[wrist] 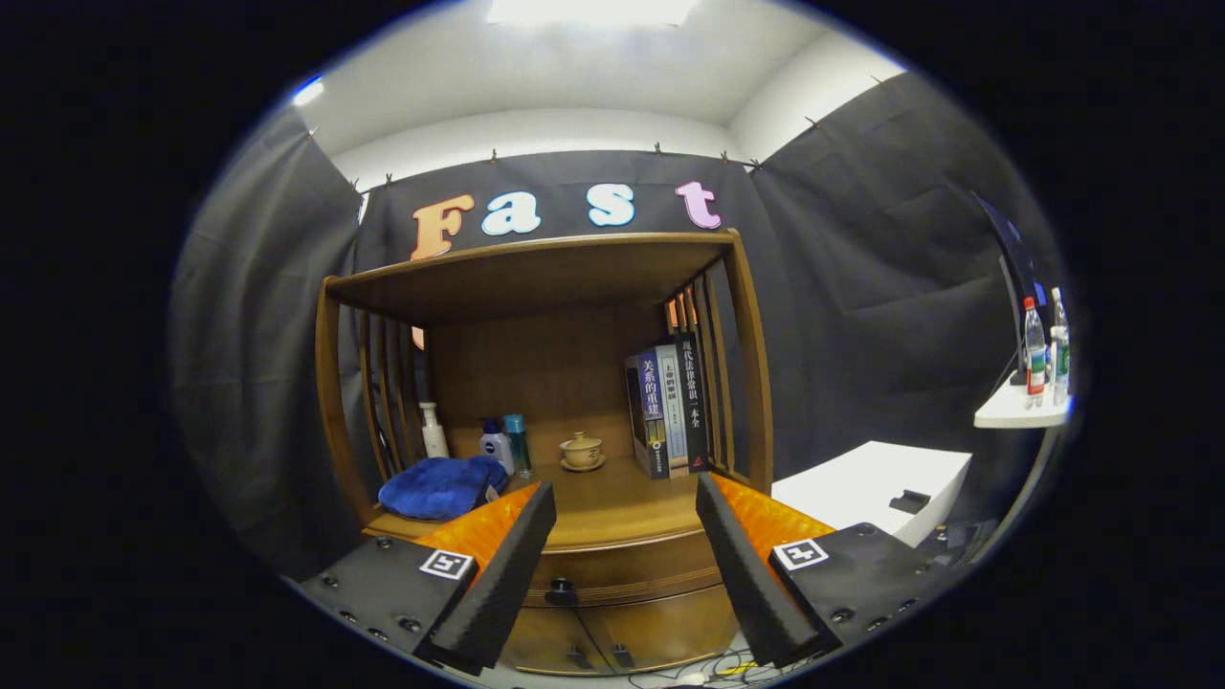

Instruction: Pull open the drawer, take out the items inside it, and place them on the countertop above the cabinet.

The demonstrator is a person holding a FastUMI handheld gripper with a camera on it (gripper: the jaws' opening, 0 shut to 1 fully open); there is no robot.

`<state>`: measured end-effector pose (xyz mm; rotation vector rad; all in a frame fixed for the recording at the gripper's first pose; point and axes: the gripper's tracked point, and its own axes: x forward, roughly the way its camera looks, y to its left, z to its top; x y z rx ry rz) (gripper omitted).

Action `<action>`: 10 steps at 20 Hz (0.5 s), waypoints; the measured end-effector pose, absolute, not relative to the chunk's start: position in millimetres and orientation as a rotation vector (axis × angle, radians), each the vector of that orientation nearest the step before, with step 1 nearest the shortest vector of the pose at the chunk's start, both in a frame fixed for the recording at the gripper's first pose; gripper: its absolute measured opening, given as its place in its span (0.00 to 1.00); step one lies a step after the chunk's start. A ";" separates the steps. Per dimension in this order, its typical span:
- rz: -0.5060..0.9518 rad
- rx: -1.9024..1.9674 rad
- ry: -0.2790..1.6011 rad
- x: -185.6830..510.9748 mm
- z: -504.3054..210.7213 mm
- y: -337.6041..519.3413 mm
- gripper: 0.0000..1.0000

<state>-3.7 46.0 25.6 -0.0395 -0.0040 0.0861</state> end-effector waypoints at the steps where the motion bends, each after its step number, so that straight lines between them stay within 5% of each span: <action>1: 0.086 -0.042 -0.003 -0.6 19.0 46.0 0.98; 10: 0.138 -0.012 0.051 37.8 -70.3 75.1 0.98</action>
